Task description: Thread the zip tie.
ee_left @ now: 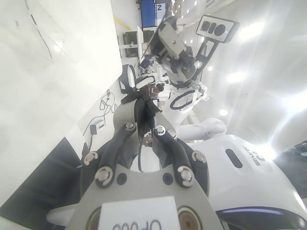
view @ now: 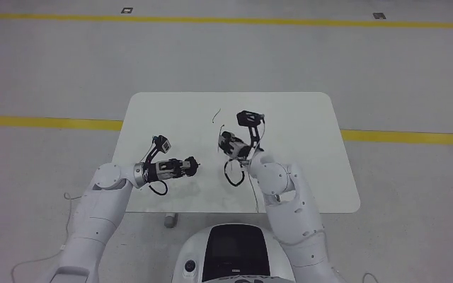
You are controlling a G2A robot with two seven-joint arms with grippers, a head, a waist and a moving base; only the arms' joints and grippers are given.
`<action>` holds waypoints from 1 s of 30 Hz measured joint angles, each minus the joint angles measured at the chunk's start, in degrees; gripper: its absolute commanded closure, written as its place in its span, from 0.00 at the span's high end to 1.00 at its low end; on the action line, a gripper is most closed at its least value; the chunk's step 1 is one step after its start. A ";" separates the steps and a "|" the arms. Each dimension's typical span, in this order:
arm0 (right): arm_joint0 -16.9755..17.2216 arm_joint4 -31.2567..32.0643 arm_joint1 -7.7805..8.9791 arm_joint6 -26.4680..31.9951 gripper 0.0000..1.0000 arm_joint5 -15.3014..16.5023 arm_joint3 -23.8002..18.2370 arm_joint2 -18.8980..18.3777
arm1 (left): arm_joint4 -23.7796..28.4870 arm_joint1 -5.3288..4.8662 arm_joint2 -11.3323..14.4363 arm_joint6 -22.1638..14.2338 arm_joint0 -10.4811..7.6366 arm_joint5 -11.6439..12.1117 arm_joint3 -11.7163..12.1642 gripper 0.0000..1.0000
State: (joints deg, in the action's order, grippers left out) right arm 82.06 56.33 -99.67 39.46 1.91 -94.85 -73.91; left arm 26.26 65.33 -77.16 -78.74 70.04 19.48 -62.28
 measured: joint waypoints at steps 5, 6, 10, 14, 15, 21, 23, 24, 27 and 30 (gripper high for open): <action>6.64 -2.42 1.75 -10.61 0.00 6.18 -2.36 0.96 | 0.00 0.00 0.00 0.00 0.00 0.00 0.00 0.00; 7.65 -2.61 1.91 -12.31 0.00 7.06 -2.50 1.19 | 0.00 0.00 0.00 0.00 0.00 0.00 0.00 0.00; 10.22 -2.27 2.42 -17.63 0.00 10.15 -2.12 2.28 | 0.00 0.00 0.00 0.00 0.00 0.00 0.00 0.00; 10.77 -0.76 2.76 -22.42 0.00 11.68 -0.61 4.01 | 0.00 0.00 0.00 0.00 0.00 0.00 0.00 0.00; 10.76 -0.64 2.78 -22.88 0.00 11.83 -0.43 4.24 | 0.00 0.00 0.00 0.00 0.00 0.00 0.00 0.00; 10.73 -0.65 2.78 -22.86 0.00 11.83 -0.42 4.25 | 0.00 0.00 0.00 0.00 0.00 0.00 0.00 0.00; 10.73 -0.65 2.78 -22.86 0.00 11.83 -0.42 4.25 | 0.00 0.00 0.00 0.00 0.00 0.00 0.00 0.00; 10.73 -0.65 2.78 -22.86 0.00 11.83 -0.42 4.25 | 0.00 0.00 0.00 0.00 0.00 0.00 0.00 0.00; 11.05 0.14 2.92 -24.00 0.00 11.91 -0.34 4.74 | 0.00 0.00 0.00 0.00 0.00 0.00 0.00 0.00; 11.99 2.59 3.28 -26.81 0.00 12.71 0.20 6.32 | 0.00 0.00 0.00 0.00 0.00 0.00 0.00 0.00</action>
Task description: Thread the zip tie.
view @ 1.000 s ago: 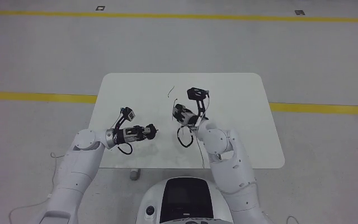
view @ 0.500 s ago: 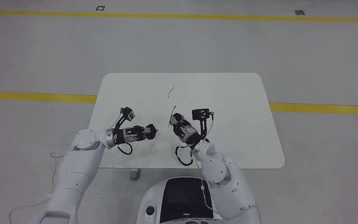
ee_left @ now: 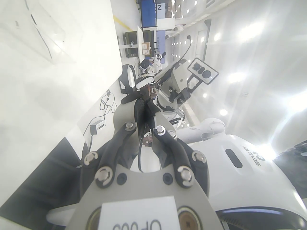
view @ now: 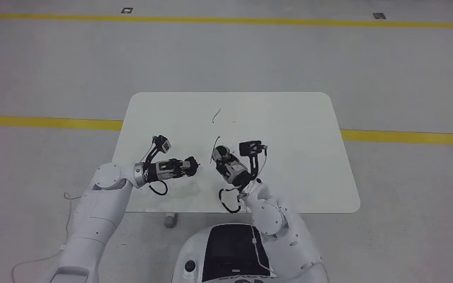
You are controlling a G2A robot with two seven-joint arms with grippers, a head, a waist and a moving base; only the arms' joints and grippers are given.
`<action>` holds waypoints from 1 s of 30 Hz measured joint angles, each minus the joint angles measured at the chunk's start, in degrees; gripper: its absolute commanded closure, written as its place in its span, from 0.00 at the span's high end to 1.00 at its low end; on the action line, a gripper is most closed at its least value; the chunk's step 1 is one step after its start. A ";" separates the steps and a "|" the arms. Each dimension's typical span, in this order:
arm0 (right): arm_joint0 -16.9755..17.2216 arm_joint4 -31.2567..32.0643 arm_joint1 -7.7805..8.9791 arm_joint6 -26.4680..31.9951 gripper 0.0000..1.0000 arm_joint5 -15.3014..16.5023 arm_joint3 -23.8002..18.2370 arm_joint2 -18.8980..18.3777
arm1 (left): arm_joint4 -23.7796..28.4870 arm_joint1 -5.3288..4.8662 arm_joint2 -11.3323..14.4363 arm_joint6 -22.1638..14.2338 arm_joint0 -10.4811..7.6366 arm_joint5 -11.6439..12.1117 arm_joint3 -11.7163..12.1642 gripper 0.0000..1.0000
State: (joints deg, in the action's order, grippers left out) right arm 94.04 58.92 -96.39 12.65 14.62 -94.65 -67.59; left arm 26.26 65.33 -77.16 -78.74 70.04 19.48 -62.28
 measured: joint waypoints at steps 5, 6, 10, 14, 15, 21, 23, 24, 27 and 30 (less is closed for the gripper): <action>0.16 1.42 0.61 -5.10 0.00 0.97 1.69 2.48 | 0.00 0.00 0.00 0.00 0.00 0.00 0.00 0.00; 0.10 1.50 0.70 -5.88 0.00 1.25 1.94 2.86 | 0.00 0.00 0.00 0.00 0.00 0.00 0.00 0.00; -0.07 2.01 0.97 -8.83 0.00 1.45 2.78 4.05 | 0.00 0.00 0.00 0.00 0.00 0.00 0.00 0.00; -0.09 2.04 0.99 -8.97 0.00 1.41 2.84 4.12 | 0.00 0.00 0.00 0.00 0.00 0.00 0.00 0.00; -0.09 2.04 0.99 -8.96 0.00 1.41 2.84 4.12 | 0.00 0.00 0.00 0.00 0.00 0.00 0.00 0.00; -0.21 3.26 1.12 -10.11 0.00 1.11 3.01 4.68 | 0.00 0.00 0.00 0.00 0.00 0.00 0.00 0.00; -0.37 4.86 1.25 -12.45 0.00 0.45 3.63 5.53 | 0.00 0.00 0.00 0.00 0.00 0.00 0.00 0.00; -0.48 5.14 1.31 -13.52 0.00 0.29 4.04 5.92 | 0.00 0.00 0.00 0.00 0.00 0.00 0.00 0.00; -1.11 6.29 1.43 -16.96 0.00 -0.54 5.41 7.09 | 0.00 0.00 0.00 0.00 0.00 0.00 0.00 0.00; -1.69 7.66 1.50 -20.69 0.00 -1.37 6.58 7.99 | 0.00 0.00 0.00 0.00 0.00 0.00 0.00 0.00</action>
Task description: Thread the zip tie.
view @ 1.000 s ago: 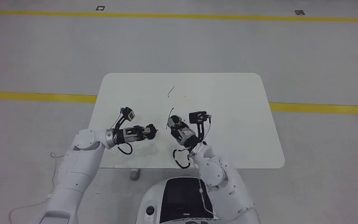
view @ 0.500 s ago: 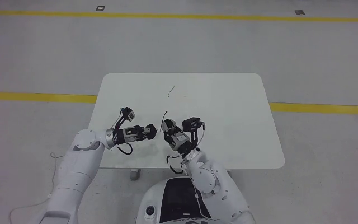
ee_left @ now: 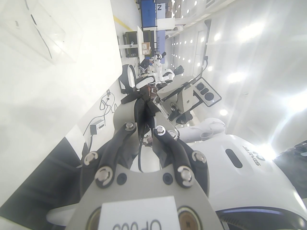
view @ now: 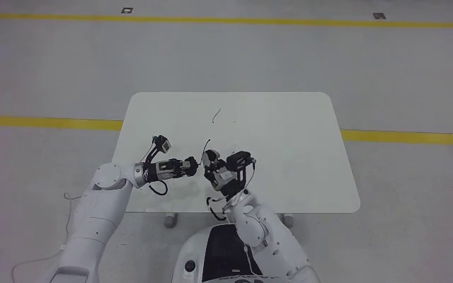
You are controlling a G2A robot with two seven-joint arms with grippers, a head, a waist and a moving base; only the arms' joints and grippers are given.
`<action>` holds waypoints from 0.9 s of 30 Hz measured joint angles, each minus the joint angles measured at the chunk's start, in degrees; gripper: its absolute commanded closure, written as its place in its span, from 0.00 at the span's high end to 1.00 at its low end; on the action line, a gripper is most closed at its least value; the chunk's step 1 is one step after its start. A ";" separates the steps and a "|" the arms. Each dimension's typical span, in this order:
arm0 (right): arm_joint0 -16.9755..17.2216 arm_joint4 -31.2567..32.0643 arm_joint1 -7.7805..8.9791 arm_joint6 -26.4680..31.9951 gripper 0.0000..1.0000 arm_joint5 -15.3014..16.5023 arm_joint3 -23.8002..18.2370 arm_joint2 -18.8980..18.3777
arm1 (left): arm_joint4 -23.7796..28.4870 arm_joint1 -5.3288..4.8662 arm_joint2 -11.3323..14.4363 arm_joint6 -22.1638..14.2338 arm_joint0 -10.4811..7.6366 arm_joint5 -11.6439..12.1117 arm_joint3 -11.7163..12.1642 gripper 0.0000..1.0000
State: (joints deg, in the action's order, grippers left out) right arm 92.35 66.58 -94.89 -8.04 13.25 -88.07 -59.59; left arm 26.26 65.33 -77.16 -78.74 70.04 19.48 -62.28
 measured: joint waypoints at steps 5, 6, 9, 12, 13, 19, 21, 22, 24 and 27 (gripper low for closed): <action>-0.09 0.16 0.02 -0.95 0.00 0.08 0.08 0.13 | 0.00 0.00 0.00 0.00 0.00 0.00 0.00 0.00; -0.09 0.15 0.02 -0.93 0.00 0.08 0.08 0.12 | 0.00 0.00 0.00 0.00 0.00 0.00 0.00 0.00; -0.19 1.01 0.11 -1.00 0.00 -0.41 0.10 0.22 | 0.00 0.00 0.00 0.00 0.00 0.00 0.00 0.00; -0.31 3.59 0.32 -2.59 0.00 -2.05 0.70 0.86 | 0.00 0.00 0.00 0.00 0.00 0.00 0.00 0.00; -0.41 3.88 0.36 -3.11 0.00 -2.39 0.96 1.03 | 0.00 0.00 0.00 0.00 0.00 0.00 0.00 0.00; -1.29 5.04 0.56 -5.77 0.00 -3.93 2.58 2.09 | 0.00 0.00 0.00 0.00 0.00 0.00 0.00 0.00; -1.54 5.44 0.65 -6.50 0.00 -4.25 2.99 2.38 | 0.00 0.00 0.00 0.00 0.00 0.00 0.00 0.00; -1.64 5.68 0.69 -6.72 0.00 -4.42 3.17 2.50 | 0.00 0.00 0.00 0.00 0.00 0.00 0.00 0.00; -1.91 6.30 0.81 -7.04 0.00 -4.52 3.55 2.81 | 0.00 0.00 0.00 0.00 0.00 0.00 0.00 0.00; -2.08 6.81 0.90 -7.10 0.00 -4.38 3.71 2.95 | 0.00 0.00 0.00 0.00 0.00 0.00 0.00 0.00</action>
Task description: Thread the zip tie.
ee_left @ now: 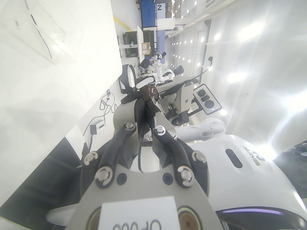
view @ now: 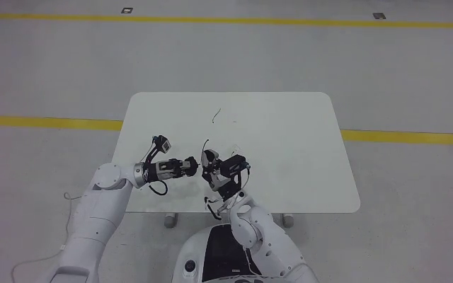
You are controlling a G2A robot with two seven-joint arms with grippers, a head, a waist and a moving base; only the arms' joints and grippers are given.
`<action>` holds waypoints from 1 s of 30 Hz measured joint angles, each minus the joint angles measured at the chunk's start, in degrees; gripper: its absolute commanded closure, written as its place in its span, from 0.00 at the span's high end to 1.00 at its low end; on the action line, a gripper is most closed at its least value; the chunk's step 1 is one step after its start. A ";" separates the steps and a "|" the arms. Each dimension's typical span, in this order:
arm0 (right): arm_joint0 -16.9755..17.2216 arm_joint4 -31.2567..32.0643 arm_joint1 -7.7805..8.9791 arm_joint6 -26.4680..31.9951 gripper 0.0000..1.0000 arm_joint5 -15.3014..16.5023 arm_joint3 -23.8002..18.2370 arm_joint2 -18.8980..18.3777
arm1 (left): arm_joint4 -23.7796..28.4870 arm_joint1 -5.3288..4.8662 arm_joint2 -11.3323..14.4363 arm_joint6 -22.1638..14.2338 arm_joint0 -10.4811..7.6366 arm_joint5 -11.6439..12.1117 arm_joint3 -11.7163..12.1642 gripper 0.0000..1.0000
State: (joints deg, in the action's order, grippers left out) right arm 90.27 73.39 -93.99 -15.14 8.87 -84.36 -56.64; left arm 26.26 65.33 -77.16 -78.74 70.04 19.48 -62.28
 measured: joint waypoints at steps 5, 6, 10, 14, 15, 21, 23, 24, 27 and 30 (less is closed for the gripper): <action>0.01 -0.04 -0.01 0.01 0.00 0.00 -0.02 -0.01 | 0.00 0.00 0.00 0.00 0.00 0.00 0.00 0.00; 0.01 -0.04 -0.01 0.01 0.00 0.00 -0.02 -0.01 | 0.00 0.00 0.00 0.00 0.00 0.00 0.00 0.00; 0.01 0.43 0.13 0.02 0.00 -0.26 -0.41 0.10 | 0.00 0.00 0.00 0.00 0.00 0.00 0.00 0.00; 0.23 3.09 0.46 -1.01 0.00 -1.27 -0.41 0.99 | 0.00 0.00 0.00 0.00 0.00 0.00 0.00 0.00; 0.26 3.30 0.50 -1.26 0.00 -1.37 -0.30 1.23 | 0.00 0.00 0.00 0.00 0.00 0.00 0.00 0.00; 0.05 4.04 0.74 -2.57 0.00 -2.22 0.64 2.14 | 0.00 0.00 0.00 0.00 0.00 0.00 0.00 0.00; -0.10 4.31 0.80 -2.89 0.00 -2.35 0.79 2.25 | 0.00 0.00 0.00 0.00 0.00 0.00 0.00 0.00; -0.11 4.34 0.81 -2.91 0.00 -2.35 0.79 2.26 | 0.00 0.00 0.00 0.00 0.00 0.00 0.00 0.00; -0.10 4.33 0.80 -2.90 0.00 -2.35 0.78 2.25 | 0.00 0.00 0.00 0.00 0.00 0.00 0.00 0.00; -0.10 4.32 0.81 -2.86 0.00 -2.35 0.74 2.25 | 0.00 0.00 0.00 0.00 0.00 0.00 0.00 0.00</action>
State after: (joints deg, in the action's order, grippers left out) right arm 90.17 77.71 -93.18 -18.01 6.52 -83.62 -54.39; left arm 26.26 65.33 -77.16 -78.74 70.04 19.48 -62.28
